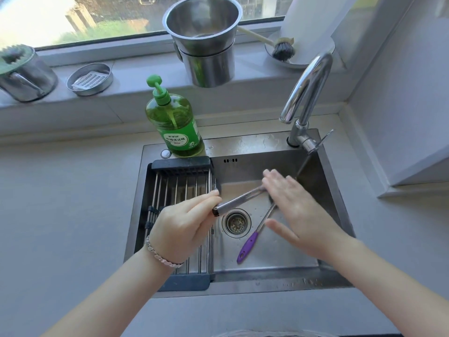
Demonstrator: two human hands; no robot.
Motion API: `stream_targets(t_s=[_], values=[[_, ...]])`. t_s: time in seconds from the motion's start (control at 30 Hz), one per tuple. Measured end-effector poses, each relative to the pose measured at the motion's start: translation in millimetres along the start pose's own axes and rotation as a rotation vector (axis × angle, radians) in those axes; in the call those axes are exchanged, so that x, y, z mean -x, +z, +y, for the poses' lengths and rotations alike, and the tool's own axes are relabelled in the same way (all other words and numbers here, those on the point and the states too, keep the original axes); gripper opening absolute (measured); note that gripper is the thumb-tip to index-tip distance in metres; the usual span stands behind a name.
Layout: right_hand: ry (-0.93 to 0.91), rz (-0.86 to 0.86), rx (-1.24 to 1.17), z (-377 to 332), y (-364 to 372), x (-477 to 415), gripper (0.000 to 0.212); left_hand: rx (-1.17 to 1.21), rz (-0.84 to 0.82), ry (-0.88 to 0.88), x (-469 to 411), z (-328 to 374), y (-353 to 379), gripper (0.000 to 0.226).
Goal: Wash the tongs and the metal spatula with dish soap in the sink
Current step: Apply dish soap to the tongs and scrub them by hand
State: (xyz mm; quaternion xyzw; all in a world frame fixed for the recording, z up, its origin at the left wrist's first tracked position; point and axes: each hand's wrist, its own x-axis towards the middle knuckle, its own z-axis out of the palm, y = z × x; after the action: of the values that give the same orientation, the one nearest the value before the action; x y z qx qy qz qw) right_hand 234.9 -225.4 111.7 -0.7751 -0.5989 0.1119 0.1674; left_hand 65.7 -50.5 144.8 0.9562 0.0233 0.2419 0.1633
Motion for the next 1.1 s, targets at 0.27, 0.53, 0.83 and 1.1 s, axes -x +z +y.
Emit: stream_targets(t_s=[0.27,0.53,0.83,1.1], values=[[0.483,0.237,-0.964,10.2,-8.6,-9.7,0.026,0.192,0.084,-0.101,12.9,-2.8,9.1,0.025],[0.406,-0.156,-1.050,20.9,-25.5,-12.7,0.018,0.698,-0.164,-0.845,12.7,-1.3,3.5,0.051],[-0.427,0.301,-0.190,9.8,-34.3,-3.0,0.021,1.102,-0.622,-1.240,-13.0,10.8,-5.4,0.034],[0.026,0.411,-0.411,20.0,-37.5,14.4,0.016,0.669,-0.266,-0.891,-14.1,21.3,-5.2,0.015]])
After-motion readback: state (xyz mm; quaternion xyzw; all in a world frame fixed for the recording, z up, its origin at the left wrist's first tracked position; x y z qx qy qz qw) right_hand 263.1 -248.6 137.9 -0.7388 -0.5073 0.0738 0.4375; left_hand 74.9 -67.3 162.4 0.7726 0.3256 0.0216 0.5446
